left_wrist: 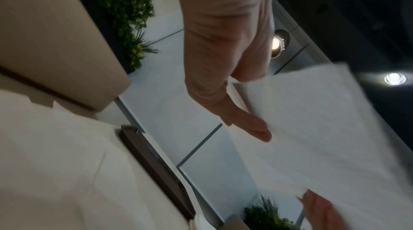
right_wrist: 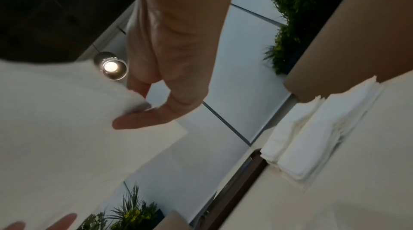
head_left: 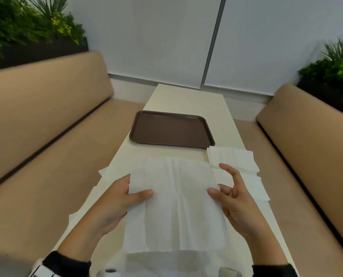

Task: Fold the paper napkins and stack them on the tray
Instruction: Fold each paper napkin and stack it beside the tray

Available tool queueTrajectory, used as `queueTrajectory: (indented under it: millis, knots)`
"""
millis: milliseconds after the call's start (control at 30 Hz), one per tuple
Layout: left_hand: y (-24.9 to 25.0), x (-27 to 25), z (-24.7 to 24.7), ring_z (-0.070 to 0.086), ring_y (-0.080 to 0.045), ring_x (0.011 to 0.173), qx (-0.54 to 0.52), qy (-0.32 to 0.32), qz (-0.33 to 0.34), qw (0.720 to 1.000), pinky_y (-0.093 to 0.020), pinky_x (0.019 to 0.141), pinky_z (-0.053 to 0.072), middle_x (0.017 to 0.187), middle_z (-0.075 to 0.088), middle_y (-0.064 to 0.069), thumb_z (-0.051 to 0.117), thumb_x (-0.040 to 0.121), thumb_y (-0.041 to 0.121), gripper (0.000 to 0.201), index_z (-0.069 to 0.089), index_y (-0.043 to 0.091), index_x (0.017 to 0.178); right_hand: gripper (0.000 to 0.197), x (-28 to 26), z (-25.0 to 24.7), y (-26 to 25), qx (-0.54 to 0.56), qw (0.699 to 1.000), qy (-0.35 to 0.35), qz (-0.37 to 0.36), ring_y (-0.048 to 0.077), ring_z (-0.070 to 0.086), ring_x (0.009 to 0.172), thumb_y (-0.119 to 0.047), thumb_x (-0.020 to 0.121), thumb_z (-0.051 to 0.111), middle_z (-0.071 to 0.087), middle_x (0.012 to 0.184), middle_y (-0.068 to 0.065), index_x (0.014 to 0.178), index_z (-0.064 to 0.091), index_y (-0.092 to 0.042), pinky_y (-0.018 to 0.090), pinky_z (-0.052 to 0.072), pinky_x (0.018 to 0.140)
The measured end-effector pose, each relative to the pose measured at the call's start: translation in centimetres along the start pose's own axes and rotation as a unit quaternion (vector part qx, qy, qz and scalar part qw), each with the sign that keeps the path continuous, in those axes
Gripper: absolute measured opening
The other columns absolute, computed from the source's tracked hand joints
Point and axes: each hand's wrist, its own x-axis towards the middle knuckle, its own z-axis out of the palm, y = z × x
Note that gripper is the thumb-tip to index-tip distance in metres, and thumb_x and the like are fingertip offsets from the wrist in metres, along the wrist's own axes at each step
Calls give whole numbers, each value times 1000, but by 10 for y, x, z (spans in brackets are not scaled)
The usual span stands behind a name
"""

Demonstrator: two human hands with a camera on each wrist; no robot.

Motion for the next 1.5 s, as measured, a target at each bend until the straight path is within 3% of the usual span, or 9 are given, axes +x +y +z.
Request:
queueTrajectory:
  millis: [200,333,433,600,700,900,1100,1200,1500]
  knots:
    - [5,-7,-2,72,-27,88,59,77,119,988,-38,78,56,93,74,-14,80,65,20,90,31,52,133,43,-11,-4,-7,-46,994,16,-97,21,64,73,-23,62,84,68,79,14,102,68,-25,20,52,66]
    - [11,-11,1,71,-23,71,64,72,185,978,-24,64,56,78,74,-15,75,66,20,52,57,45,107,20,-12,-5,-9,-102,984,43,-142,11,56,63,-15,67,73,63,68,-3,84,75,-25,17,49,65]
    - [13,-13,-2,67,-11,65,85,41,195,976,-16,59,52,74,73,-2,87,49,49,44,73,24,83,23,-14,-6,-9,-113,982,57,-144,10,60,65,-17,66,74,66,70,-2,86,77,-27,15,50,67]
    - [13,-15,-2,70,-11,72,126,58,168,976,-14,63,53,81,75,-2,77,60,4,26,76,19,81,21,-17,-11,-8,-172,972,75,-142,15,60,69,-29,63,76,66,75,14,85,77,-32,19,52,69]
    - [10,-12,-5,68,-13,74,170,70,172,968,-13,68,53,84,75,-3,74,68,4,20,77,21,78,12,-16,-15,-6,-203,964,86,-146,13,59,66,-20,71,76,66,68,0,75,75,-31,20,51,66]
    - [9,-2,-7,61,-11,81,239,64,195,949,-20,73,48,91,65,12,72,57,62,37,77,30,74,15,-18,-30,-3,-315,927,108,-172,5,59,94,-50,71,71,64,94,-14,72,69,-35,14,46,77]
    - [3,28,28,61,-8,71,188,5,157,969,-15,66,45,80,67,-1,64,89,29,5,63,26,86,22,-21,-63,5,-145,984,40,-98,19,53,72,-32,82,69,57,74,12,79,53,-17,29,46,70]
    - [-7,67,58,55,-5,66,170,-9,148,974,-14,61,41,74,63,7,48,94,-2,34,62,24,76,24,-10,-88,4,-144,984,79,-71,15,57,71,2,93,51,61,76,3,75,59,-9,22,51,68]
    - [-54,216,142,62,-25,99,193,-84,-8,978,-32,80,54,120,61,-10,67,81,-2,38,61,22,110,17,77,-184,-8,-286,933,218,24,20,62,67,3,83,66,67,87,9,92,65,-12,16,51,55]
